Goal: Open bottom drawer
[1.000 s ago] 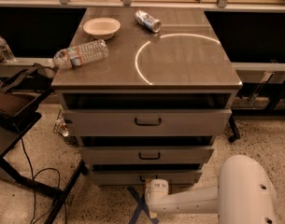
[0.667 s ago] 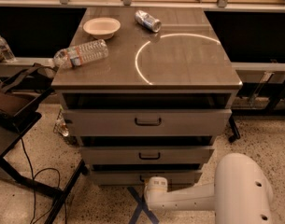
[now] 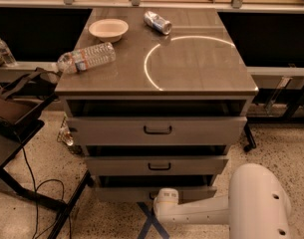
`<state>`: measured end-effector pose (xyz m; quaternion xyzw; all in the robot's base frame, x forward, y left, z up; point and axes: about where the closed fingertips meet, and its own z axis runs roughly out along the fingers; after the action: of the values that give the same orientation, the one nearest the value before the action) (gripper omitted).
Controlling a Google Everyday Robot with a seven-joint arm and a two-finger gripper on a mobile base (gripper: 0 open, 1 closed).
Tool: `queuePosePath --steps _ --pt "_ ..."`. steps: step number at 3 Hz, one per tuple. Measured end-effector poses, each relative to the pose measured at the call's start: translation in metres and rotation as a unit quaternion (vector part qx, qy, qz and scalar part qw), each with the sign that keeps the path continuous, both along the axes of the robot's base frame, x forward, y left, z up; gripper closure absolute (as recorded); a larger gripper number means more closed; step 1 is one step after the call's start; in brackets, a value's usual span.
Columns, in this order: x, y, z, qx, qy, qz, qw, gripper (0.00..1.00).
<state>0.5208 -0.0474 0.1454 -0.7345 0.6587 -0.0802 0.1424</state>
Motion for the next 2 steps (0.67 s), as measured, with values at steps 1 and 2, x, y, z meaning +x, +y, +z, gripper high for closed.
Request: queuePosePath --steps 1,2 --pt "-0.0004 0.0 0.0016 0.0 0.0 0.0 1.0 0.99" --pt "-0.0039 -0.0035 0.0006 0.001 0.003 -0.004 1.0 1.0"
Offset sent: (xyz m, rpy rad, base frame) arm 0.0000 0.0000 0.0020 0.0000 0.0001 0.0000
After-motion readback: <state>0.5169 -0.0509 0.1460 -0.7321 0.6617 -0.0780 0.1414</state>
